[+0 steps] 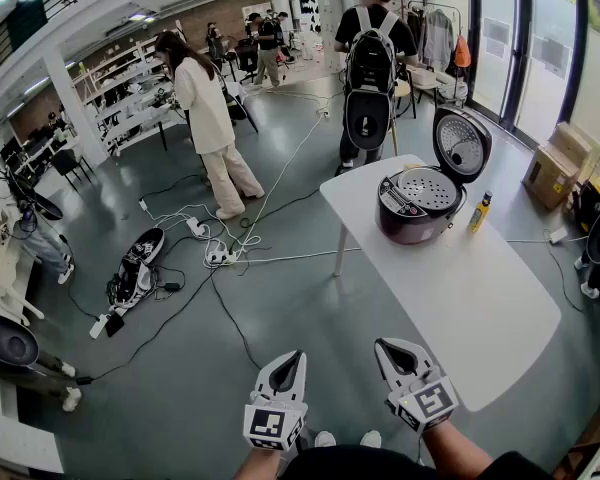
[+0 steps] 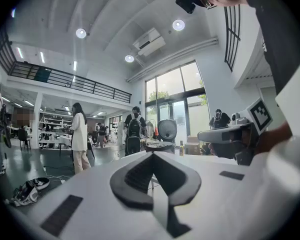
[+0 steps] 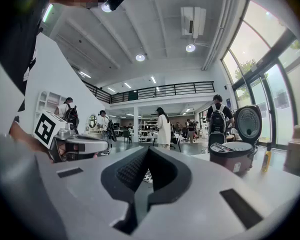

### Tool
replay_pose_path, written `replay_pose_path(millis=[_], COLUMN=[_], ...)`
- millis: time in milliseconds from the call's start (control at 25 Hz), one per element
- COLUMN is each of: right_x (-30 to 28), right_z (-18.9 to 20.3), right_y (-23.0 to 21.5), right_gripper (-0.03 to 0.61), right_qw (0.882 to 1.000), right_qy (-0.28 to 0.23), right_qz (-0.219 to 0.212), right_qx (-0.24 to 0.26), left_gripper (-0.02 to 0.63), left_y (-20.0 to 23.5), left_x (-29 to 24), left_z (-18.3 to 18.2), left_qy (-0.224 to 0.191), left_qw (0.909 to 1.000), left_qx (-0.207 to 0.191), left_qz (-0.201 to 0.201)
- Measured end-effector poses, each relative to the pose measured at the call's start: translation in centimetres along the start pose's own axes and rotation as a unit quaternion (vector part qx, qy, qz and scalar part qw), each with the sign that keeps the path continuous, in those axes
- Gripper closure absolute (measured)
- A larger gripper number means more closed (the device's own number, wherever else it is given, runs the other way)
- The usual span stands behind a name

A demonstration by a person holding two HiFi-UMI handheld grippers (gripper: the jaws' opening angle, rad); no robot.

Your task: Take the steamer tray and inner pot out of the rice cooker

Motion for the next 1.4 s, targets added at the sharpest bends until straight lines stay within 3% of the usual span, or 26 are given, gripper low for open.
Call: replay_pose_path(millis=[200,440,680,720,840,920,1040,1120,1400], right_x=[0.4,-0.9,-2.5,-2.8,-3.9,-4.5,-5.1,-5.5,-7.4], right_z=[-1.2,-0.2,-1.3,-1.7,-2.0,-2.2,-2.8,-2.9,-2.7], right_y=[-0.1,0.2,0.6,0.8,1.3,1.3,1.1,0.8,0.5], right_gripper=[0.581,0.581,0.580,0.547,0.331,0.245,0.092,-0.009,-0.015], right_qw=[0.999,1.000,0.999,0.999,0.998,0.997,0.994,0.991,0.987], right_qy=[-0.013,-0.002,-0.029,-0.034,-0.041,-0.051,-0.071,-0.078,-0.067], right_qz=[0.001,-0.023,-0.008,-0.003,0.015,0.034,0.067,0.092,0.127], right_qx=[-0.031,-0.008,0.021,0.026,0.036,0.045,0.056,0.065,0.078], left_gripper=[0.615,0.615,0.615,0.610,0.392,0.225,0.089,0.030,0.020], left_y=[0.3,1.0,2.9,3.4,5.1,6.4,8.2,9.3,12.4], left_x=[0.2,-0.2,-0.2,0.0,0.2,0.4,0.7,0.8,0.3], left_z=[-0.6,-0.7,-0.6,-0.6,-0.4,-0.3,-0.4,-0.3,0.2], left_qy=[-0.008,-0.003,-0.003,-0.004,-0.009,-0.016,-0.024,-0.028,-0.027], left_qw=[0.9985,0.9995,0.9992,0.9991,0.9986,0.9980,0.9967,0.9958,0.9962], left_qx=[0.053,0.029,0.033,0.030,0.031,0.032,0.021,0.015,0.001], left_qz=[-0.007,-0.011,-0.022,-0.029,-0.041,-0.052,-0.075,-0.086,-0.083])
Point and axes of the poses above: the fingertips, and each gripper's own axes: x backward along the fingers, y to its left, z out of its underside, the point moved 2 cm from there along x, backward along the fingers, and after that the axes turned 1 degree about y, right-handed, at the moved point
